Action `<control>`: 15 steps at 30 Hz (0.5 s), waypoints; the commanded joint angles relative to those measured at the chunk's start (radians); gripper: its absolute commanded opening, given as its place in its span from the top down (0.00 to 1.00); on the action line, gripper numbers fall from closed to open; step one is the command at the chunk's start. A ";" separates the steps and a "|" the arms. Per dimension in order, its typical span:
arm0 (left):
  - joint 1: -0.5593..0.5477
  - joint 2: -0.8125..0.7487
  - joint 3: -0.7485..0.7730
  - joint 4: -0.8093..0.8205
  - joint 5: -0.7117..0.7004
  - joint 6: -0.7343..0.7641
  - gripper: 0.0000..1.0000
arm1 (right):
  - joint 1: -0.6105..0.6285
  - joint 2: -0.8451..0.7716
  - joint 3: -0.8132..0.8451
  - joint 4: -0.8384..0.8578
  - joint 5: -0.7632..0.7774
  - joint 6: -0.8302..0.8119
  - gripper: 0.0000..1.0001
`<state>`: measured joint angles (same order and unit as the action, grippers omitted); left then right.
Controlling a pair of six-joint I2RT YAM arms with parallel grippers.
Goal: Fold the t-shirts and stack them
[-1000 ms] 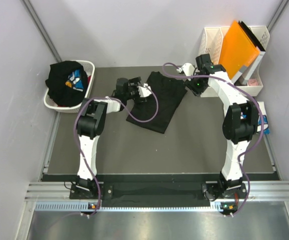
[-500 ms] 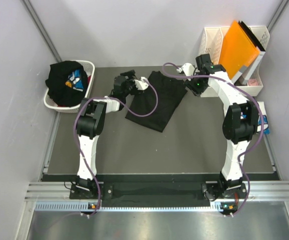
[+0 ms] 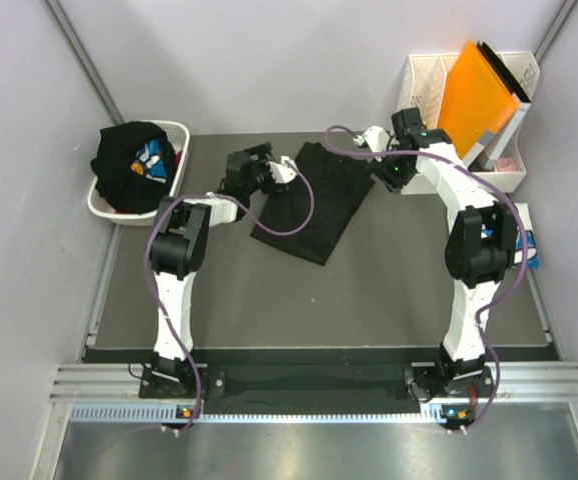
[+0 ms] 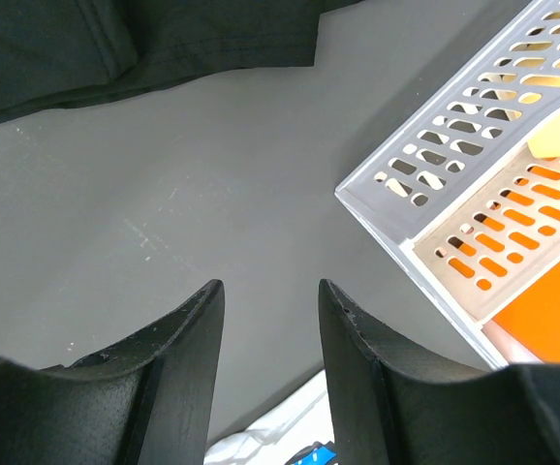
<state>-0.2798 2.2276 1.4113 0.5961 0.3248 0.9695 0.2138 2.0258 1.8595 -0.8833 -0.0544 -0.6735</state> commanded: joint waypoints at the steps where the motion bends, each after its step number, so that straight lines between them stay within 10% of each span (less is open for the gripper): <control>1: 0.005 -0.068 -0.003 0.021 0.010 0.006 0.05 | 0.004 -0.053 -0.003 0.010 -0.016 -0.008 0.55; 15: 0.030 -0.085 -0.018 -0.093 -0.030 0.146 0.06 | 0.002 -0.056 -0.006 0.006 -0.024 -0.012 0.55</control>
<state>-0.2642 2.2204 1.3998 0.5659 0.2699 1.0557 0.2138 2.0235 1.8450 -0.8833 -0.0551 -0.6750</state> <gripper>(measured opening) 0.949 0.451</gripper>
